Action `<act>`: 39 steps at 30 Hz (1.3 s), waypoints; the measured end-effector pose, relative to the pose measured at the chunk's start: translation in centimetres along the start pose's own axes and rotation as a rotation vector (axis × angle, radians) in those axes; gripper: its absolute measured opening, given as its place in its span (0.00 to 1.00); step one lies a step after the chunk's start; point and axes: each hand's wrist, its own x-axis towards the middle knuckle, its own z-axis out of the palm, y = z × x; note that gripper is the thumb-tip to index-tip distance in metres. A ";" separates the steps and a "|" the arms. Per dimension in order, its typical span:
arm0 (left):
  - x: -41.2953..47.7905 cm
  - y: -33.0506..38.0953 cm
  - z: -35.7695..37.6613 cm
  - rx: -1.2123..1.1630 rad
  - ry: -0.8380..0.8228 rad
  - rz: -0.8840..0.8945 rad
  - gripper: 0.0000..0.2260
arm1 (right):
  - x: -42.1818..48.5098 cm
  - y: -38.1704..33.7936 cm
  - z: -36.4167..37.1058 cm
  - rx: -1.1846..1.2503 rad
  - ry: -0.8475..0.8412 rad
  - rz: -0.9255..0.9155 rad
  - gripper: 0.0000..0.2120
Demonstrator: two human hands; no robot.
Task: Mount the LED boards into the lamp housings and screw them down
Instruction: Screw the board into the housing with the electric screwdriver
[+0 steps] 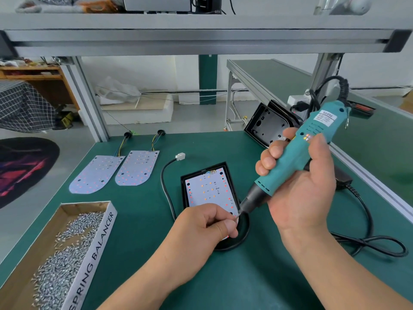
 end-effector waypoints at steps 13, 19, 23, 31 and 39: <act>-0.2 0.3 -0.4 0.020 -0.029 -0.005 0.07 | 0.1 -0.3 -0.1 0.023 -0.109 0.107 0.13; 0.3 -0.1 -0.6 -0.005 -0.034 -0.030 0.05 | 0.1 0.0 -0.5 -0.010 -0.059 0.075 0.09; 0.3 0.0 -0.7 -0.050 -0.034 -0.014 0.10 | 0.3 0.3 -0.7 0.008 -0.005 0.073 0.10; 0.5 -0.1 -0.6 -0.094 -0.021 -0.022 0.09 | 0.3 0.5 -0.9 0.023 0.018 0.087 0.14; 1.1 -0.8 -1.2 -0.203 0.024 -0.072 0.11 | 0.7 0.4 -0.5 -0.080 -0.107 0.070 0.22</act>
